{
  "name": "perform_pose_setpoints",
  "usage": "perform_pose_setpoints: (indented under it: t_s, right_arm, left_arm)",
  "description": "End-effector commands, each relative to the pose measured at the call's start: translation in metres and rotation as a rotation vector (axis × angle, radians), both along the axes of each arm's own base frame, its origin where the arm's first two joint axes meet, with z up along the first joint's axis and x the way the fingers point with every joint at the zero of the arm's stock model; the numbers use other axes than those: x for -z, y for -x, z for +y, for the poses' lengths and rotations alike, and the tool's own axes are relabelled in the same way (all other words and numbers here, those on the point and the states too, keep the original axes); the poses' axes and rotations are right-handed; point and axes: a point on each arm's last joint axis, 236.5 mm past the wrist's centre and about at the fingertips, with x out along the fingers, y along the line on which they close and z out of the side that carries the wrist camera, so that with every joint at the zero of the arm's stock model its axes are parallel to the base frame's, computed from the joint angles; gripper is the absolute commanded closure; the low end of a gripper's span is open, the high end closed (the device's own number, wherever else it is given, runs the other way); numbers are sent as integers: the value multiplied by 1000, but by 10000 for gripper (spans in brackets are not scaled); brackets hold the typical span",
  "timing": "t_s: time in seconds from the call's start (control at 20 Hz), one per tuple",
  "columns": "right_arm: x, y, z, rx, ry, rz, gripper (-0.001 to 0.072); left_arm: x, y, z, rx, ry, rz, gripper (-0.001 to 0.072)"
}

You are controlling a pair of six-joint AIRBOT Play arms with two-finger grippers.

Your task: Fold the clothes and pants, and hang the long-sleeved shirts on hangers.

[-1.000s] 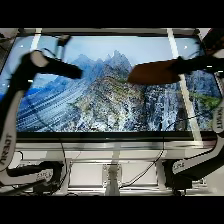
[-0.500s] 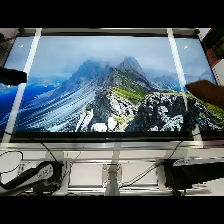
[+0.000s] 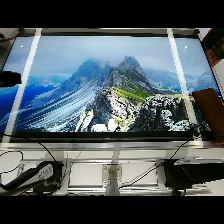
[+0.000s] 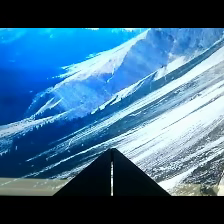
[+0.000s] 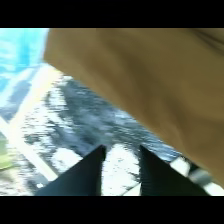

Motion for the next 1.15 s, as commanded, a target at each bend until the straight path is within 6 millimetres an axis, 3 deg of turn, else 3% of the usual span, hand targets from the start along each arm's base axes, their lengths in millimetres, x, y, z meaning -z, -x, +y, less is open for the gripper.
perform_pose_setpoints:
  t_s: [0.0, 0.1, 0.3, 0.45, 0.55, 0.65, 0.75, 0.85, 1.1]
  right_arm:
    - [-26, -60, 43, -121, -65, -193, 586]
    - [-41, -100, 87, -258, -75, -283, 698]
    - [-50, -152, 208, -577, -81, -314, 698]
    - [-45, -160, 306, -818, -72, -258, 698]
    - [-31, -148, 344, -981, -9, -175, 699]
    - [-12, -138, 350, -1061, 112, -44, 699]
    - [0, -136, 333, -999, 233, 82, 699]
    - [3, -138, 309, -848, 318, 163, 699]
    - [3, -138, 304, -809, 314, 172, 698]
  left_arm:
    - [0, 1, 1, -2, 0, 1, 693]
    - [0, 0, 1, -2, -1, 1, 693]
    - [0, 0, 1, -2, -1, 1, 693]
    - [0, 0, 1, -2, -1, 1, 693]
    - [0, 1, 1, -2, 0, 1, 693]
    - [0, 0, 1, -2, 0, 1, 693]
    - [0, 1, 1, -2, -1, 1, 693]
    - [0, 0, 1, -2, -1, 1, 693]
    - [0, 0, 1, -2, -1, 1, 693]
